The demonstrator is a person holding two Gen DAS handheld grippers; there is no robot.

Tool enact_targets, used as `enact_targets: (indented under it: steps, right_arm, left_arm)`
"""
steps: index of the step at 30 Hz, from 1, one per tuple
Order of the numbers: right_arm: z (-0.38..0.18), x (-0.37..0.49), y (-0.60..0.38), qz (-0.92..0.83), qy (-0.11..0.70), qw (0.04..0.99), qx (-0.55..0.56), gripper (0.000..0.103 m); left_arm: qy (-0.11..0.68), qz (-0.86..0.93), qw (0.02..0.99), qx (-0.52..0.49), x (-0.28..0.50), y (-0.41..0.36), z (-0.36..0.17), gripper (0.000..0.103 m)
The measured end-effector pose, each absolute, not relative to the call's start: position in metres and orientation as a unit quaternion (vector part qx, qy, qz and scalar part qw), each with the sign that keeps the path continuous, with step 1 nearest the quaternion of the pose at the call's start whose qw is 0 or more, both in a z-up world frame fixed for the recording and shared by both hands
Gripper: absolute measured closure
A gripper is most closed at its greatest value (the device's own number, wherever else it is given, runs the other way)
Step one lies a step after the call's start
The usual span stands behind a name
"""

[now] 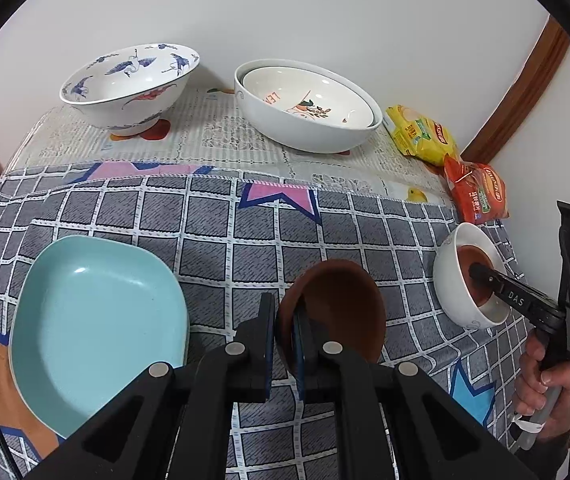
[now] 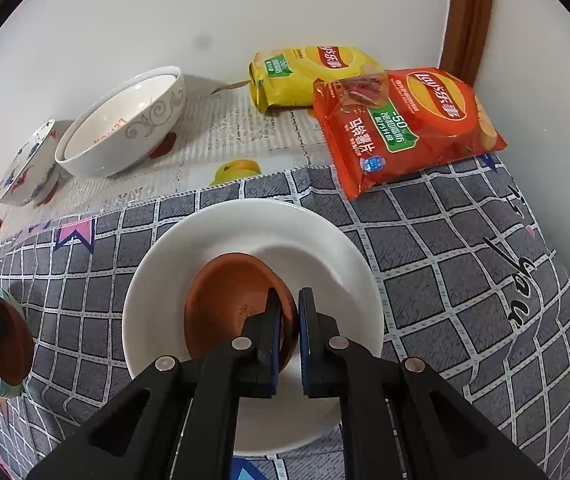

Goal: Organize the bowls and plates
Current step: 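Lower the right gripper's brown bowl into the white bowl while the left holds its brown bowl, then open the right gripper and carry the left gripper's brown bowl toward the white bowl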

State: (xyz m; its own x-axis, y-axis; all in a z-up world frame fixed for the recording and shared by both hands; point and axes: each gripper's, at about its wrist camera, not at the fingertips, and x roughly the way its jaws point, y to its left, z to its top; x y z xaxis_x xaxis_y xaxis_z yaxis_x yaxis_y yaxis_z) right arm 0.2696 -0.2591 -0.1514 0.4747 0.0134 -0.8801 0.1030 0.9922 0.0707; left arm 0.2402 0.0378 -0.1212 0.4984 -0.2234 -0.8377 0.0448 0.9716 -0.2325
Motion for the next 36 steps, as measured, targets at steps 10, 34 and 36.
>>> enact_targets:
  steps: [10, 34, 36]
  right_arm:
    - [-0.158, 0.279, -0.250, -0.029, 0.533, 0.846, 0.008, 0.093]
    - [-0.138, 0.259, -0.245, -0.018, 0.511, 0.858, -0.048, 0.078]
    - [-0.125, 0.248, -0.250, -0.010, 0.498, 0.867, -0.027, 0.078]
  left_arm:
    - [0.499, -0.083, 0.858, -0.091, 0.241, 0.037, -0.124, 0.095]
    - [0.494, -0.074, 0.863, -0.081, 0.220, 0.034, -0.105, 0.095]
    - [0.494, -0.077, 0.863, -0.079, 0.218, 0.030, -0.102, 0.095]
